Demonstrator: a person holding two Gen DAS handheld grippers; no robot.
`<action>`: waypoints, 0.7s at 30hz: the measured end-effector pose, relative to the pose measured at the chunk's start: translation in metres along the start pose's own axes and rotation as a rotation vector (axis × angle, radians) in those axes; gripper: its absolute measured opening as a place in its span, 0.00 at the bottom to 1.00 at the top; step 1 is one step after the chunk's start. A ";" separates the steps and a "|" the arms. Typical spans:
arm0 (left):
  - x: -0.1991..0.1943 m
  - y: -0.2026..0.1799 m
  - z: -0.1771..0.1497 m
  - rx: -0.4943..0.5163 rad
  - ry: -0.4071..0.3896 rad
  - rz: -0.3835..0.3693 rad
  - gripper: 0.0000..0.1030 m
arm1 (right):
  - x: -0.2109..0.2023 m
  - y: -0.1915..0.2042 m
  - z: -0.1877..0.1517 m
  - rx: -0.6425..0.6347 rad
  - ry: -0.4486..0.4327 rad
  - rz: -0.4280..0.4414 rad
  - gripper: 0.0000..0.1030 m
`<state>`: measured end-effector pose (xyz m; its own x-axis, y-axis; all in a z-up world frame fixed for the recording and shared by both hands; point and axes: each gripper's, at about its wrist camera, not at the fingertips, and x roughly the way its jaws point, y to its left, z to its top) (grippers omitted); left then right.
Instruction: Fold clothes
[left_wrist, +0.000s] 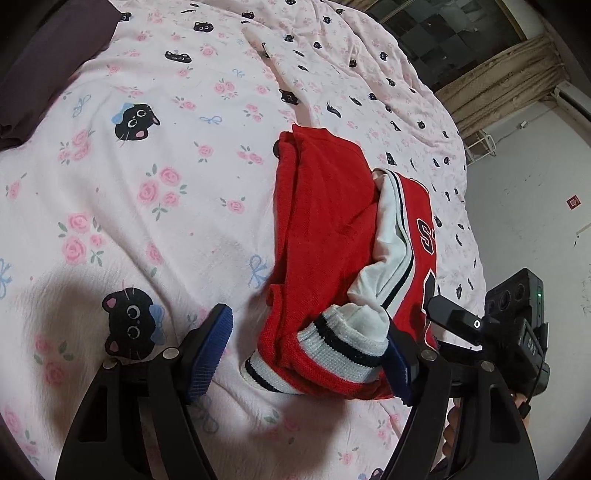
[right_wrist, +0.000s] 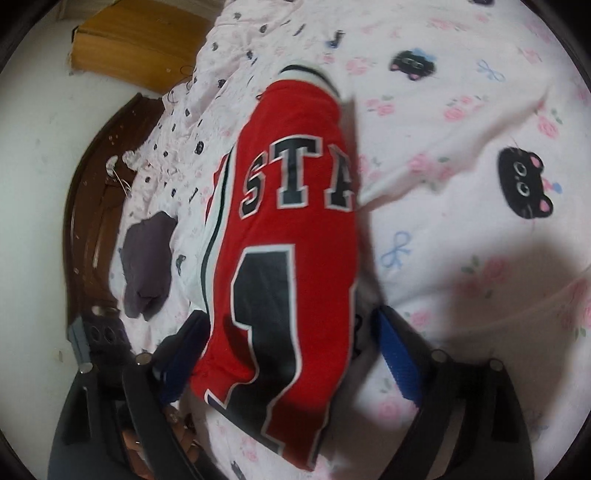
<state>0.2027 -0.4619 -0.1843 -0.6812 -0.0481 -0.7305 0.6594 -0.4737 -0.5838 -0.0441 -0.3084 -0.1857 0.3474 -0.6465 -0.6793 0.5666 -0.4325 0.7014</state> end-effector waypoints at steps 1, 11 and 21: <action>0.000 0.000 0.000 0.001 0.000 0.001 0.69 | -0.001 0.000 -0.002 0.005 -0.008 0.014 0.89; -0.002 0.003 -0.001 -0.009 -0.003 -0.015 0.69 | -0.001 -0.003 -0.006 0.131 0.013 0.245 0.50; -0.023 0.006 -0.003 -0.097 -0.015 -0.054 0.69 | -0.007 -0.003 -0.002 0.158 0.028 0.200 0.12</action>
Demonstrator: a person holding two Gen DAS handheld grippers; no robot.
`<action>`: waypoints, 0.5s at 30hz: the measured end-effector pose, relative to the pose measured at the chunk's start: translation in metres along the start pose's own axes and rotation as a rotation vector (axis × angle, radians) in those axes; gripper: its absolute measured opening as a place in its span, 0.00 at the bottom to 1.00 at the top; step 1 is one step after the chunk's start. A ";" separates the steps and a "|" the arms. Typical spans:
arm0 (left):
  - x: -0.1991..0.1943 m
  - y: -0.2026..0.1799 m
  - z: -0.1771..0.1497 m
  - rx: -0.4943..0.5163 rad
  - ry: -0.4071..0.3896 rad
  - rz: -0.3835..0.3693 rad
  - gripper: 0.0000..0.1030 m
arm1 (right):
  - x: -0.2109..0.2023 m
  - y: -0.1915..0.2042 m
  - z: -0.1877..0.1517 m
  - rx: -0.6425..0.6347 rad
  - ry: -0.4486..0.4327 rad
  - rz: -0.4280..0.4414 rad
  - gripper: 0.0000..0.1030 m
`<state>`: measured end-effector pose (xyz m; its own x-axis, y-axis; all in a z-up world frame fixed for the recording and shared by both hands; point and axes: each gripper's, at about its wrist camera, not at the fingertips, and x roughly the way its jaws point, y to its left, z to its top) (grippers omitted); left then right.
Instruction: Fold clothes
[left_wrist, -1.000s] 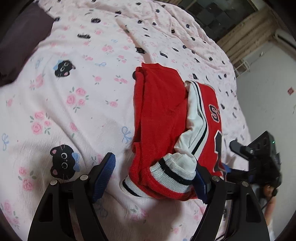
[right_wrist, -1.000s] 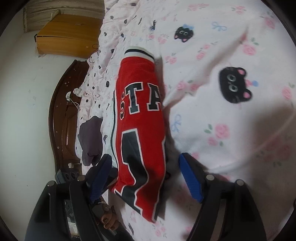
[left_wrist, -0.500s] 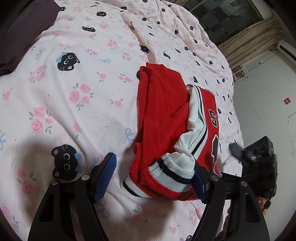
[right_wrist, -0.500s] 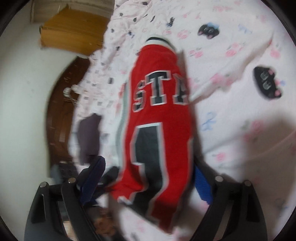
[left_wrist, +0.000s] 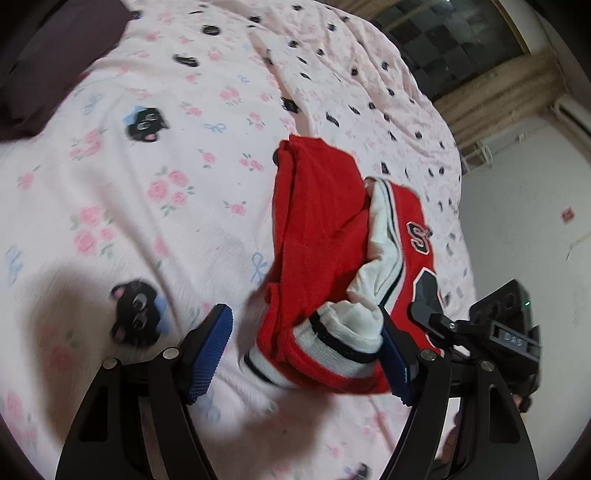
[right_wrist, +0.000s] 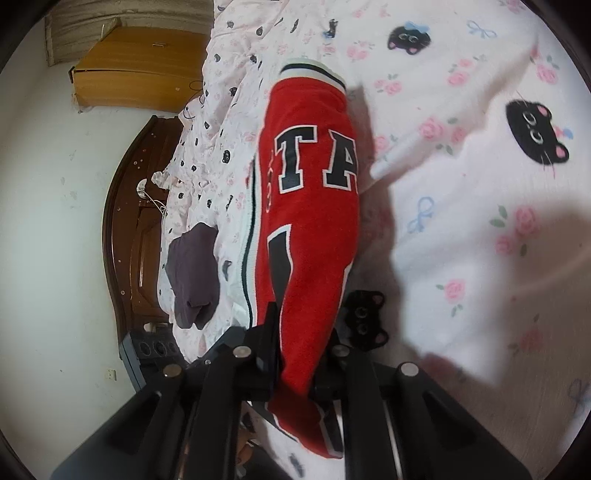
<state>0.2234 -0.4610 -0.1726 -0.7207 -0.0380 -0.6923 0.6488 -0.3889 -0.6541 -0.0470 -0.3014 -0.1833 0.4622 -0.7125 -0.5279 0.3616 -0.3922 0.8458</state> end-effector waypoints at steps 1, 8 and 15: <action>-0.006 0.003 -0.001 -0.037 0.008 -0.012 0.70 | -0.001 0.004 0.001 0.001 -0.002 -0.002 0.12; -0.006 0.027 -0.020 -0.394 0.178 -0.342 0.72 | -0.008 0.029 0.012 0.024 0.012 -0.007 0.12; 0.028 0.029 -0.025 -0.574 0.188 -0.466 0.72 | -0.005 0.041 0.016 0.038 0.017 -0.021 0.11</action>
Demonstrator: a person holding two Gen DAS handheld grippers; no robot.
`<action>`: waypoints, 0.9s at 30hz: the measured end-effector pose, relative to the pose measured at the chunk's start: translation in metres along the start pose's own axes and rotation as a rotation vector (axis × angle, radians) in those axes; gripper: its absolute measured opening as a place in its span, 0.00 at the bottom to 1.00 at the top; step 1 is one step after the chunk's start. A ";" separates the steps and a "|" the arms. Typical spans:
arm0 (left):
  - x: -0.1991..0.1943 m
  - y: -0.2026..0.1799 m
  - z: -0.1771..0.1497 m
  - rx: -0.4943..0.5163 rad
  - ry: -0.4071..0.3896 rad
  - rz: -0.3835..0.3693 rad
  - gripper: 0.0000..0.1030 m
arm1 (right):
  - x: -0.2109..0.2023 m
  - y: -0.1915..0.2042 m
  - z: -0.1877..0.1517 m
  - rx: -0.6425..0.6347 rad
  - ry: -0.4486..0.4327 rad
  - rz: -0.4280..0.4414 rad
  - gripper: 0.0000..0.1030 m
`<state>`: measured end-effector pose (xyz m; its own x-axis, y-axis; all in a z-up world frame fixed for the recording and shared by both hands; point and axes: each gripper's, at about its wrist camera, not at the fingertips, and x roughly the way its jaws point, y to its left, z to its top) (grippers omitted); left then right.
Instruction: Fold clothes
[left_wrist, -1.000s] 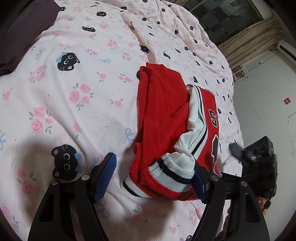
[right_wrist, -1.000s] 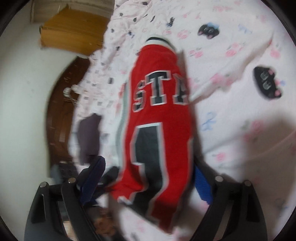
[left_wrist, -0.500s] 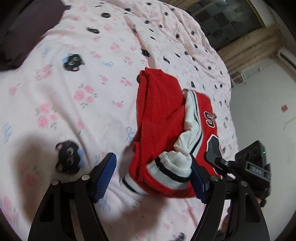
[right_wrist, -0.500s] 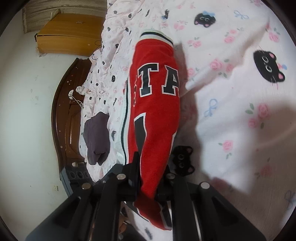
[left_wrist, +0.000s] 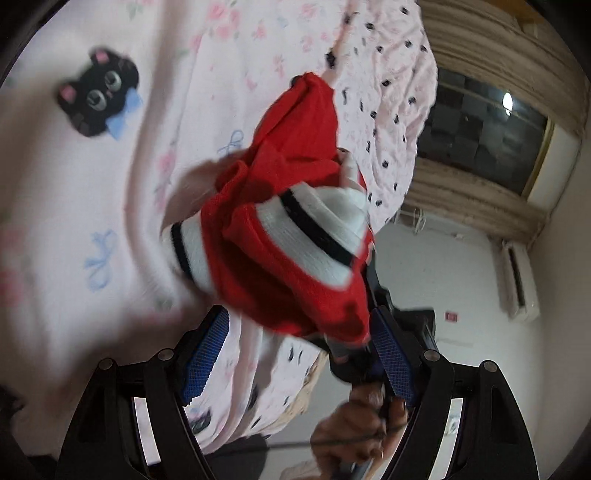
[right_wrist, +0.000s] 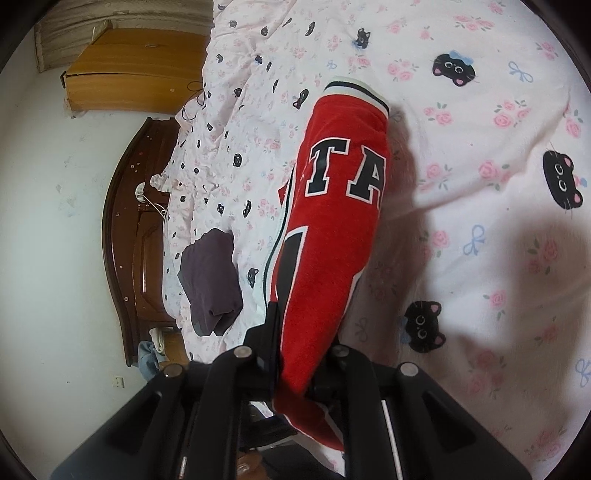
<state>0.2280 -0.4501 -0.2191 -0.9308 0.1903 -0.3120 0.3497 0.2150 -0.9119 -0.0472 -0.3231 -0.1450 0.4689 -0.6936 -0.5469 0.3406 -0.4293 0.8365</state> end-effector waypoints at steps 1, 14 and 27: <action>0.004 0.000 0.002 -0.008 -0.015 0.004 0.72 | 0.000 0.001 0.000 -0.001 0.000 -0.003 0.11; 0.020 -0.030 0.019 0.219 -0.112 0.090 0.38 | -0.012 -0.013 0.000 0.036 0.007 -0.005 0.11; -0.047 -0.100 0.035 0.337 -0.240 0.161 0.26 | 0.002 0.063 0.012 -0.084 0.052 0.006 0.11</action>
<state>0.2330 -0.5143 -0.1227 -0.8796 -0.0403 -0.4740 0.4749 -0.1314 -0.8702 -0.0347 -0.3584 -0.0930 0.5120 -0.6645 -0.5444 0.4039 -0.3731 0.8353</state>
